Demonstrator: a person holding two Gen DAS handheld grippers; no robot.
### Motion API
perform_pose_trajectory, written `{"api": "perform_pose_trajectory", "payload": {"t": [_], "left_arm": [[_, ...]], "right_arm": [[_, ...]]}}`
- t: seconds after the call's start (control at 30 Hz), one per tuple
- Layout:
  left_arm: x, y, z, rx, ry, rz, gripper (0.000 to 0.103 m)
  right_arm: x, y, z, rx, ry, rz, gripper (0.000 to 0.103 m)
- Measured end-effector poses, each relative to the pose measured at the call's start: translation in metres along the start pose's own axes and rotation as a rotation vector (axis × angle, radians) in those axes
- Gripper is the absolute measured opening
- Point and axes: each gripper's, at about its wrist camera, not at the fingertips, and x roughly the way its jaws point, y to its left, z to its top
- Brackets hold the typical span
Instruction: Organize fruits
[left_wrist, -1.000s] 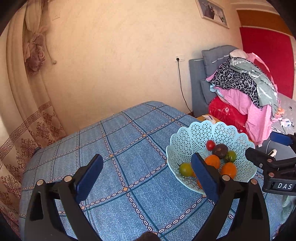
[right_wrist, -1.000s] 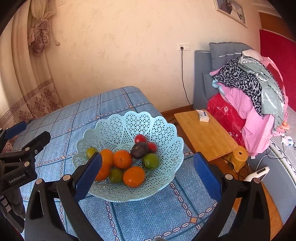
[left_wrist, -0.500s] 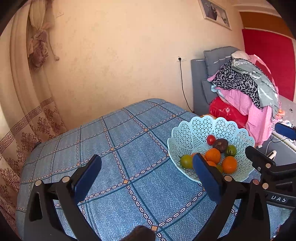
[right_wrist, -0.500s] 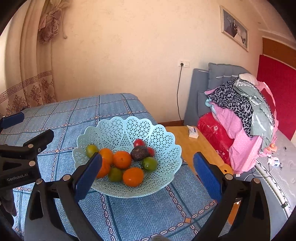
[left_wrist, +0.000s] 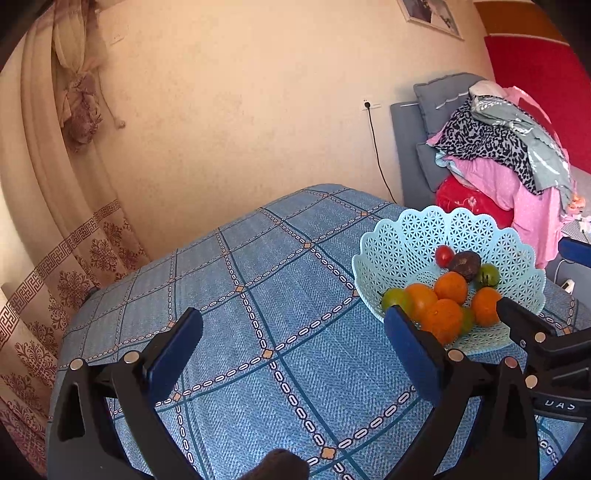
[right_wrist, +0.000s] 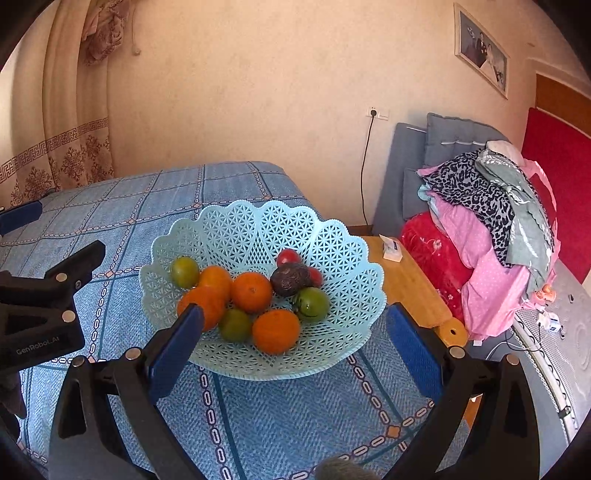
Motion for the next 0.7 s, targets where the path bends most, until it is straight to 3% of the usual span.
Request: {"api": "perform_pose_trajectory", "payload": {"t": [0.7], "left_arm": [[0.016, -0.016, -0.011, 0.035, 0.073, 0.007, 0.098]], "right_arm": [[0.014, -0.002, -0.009, -0.004, 0.047, -0.003, 0.1]]}}
